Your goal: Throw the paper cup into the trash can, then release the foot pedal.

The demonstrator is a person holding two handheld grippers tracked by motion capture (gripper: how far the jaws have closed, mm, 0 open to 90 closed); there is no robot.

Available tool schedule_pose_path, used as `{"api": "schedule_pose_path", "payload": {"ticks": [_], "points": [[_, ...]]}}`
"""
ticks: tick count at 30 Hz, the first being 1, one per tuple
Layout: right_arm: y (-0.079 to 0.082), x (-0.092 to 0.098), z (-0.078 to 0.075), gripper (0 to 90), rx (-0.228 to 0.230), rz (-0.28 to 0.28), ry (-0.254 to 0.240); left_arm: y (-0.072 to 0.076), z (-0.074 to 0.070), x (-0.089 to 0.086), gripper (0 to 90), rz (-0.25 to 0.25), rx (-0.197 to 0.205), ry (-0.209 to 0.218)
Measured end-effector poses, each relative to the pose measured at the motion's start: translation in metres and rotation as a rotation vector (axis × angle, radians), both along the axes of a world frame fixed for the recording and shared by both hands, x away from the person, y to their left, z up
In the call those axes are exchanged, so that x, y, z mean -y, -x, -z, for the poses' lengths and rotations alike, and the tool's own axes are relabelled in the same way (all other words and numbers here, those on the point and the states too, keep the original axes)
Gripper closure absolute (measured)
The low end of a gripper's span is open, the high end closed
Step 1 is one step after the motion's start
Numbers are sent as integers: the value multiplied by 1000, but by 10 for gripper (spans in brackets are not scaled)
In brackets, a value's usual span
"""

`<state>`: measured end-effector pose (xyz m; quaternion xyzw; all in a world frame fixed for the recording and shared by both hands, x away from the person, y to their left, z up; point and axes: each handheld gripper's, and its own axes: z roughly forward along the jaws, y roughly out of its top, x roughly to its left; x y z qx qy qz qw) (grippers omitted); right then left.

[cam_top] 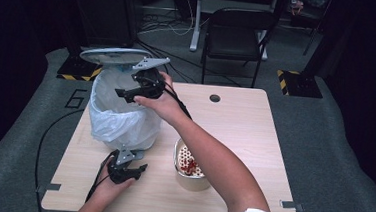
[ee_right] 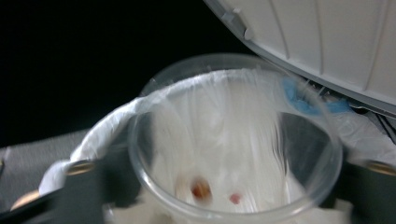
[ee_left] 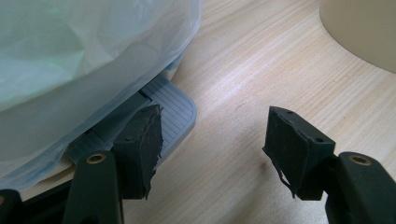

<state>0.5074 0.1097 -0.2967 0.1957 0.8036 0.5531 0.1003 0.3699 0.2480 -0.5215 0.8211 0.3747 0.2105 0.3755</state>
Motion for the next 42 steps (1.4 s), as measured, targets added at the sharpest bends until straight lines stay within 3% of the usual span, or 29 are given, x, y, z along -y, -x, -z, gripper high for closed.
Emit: {"api": "schedule_pose_path", "payload": {"ticks": [3,8,13,14,20,21,26,27,29,30,34,35,39,42], "points": [[1,2,0,144,-14,-8,0,0,0,0,368,1,1,0],[8,15,-4,145,7,-22,14,0,0,0,368,0,0,4],[23,45,-11,147,37,-3,39,-1,1,0,370,-2,4,13],[26,53,-12,147,39,2,45,0,2,1,370,-18,-5,37],[39,98,-15,158,58,91,72,-1,0,-1,370,4,5,-1],[40,105,-15,160,65,103,78,0,1,0,369,-12,-11,30],[40,135,-10,172,64,149,75,0,1,-1,370,-25,-27,59],[40,135,-10,172,64,149,75,-3,0,-3,370,-5,2,23],[41,142,-8,173,64,172,83,-2,1,-2,370,-1,-21,48],[41,146,-7,174,63,176,85,-2,0,-3,370,-4,-7,30],[43,163,-4,179,54,197,78,-3,0,-3,370,-2,-2,26],[44,168,-3,183,53,214,74,-1,1,-1,370,-18,-23,47],[49,191,3,195,47,274,81,-1,1,-1,369,-13,-19,37],[54,213,10,204,21,329,58,-2,1,-4,369,-1,1,41]]}}
